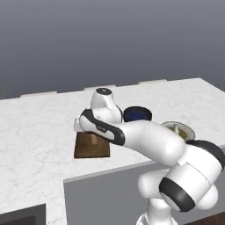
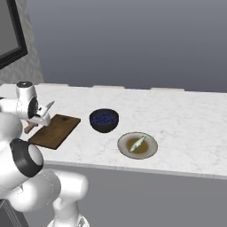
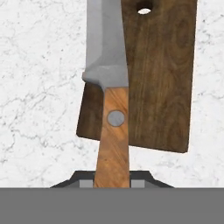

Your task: Pick up the knife from the drawer and place it on the cutting board. Then place the meat from the plate to the cutting board.

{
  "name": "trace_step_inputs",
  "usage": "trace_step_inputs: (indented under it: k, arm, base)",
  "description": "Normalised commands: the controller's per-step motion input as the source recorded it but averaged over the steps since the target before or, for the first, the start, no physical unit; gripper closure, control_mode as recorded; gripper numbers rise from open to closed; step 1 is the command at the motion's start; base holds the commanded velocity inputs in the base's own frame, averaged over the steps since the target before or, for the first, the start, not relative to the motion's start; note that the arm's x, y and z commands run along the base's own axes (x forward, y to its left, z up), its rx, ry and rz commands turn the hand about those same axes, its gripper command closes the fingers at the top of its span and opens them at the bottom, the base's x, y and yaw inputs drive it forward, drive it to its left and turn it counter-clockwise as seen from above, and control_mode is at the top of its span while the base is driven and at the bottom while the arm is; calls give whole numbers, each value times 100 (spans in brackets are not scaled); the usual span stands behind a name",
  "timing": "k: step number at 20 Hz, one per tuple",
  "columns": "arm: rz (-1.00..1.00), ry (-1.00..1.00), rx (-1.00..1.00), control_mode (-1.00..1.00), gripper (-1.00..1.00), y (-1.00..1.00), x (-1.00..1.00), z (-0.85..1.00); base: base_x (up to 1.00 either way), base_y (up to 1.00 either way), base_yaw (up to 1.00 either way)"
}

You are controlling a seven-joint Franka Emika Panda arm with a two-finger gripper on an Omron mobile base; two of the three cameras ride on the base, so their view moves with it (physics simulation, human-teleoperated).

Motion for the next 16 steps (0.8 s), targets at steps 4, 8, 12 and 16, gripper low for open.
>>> trace_step_inputs:
  k: [4,8,12,16]
  arm:
    - [0,0,3,-100,100,0,19,-44]
    - [0,5,-3,-100,100,0,35,-14]
    - [-2,10,-2,-100,100,0,52,-13]
    - [-2,12,0,-100,100,0,59,-21]
  base:
    - [0,0,0]
    - [0,0,0]
    - [0,0,0]
    - [0,0,0]
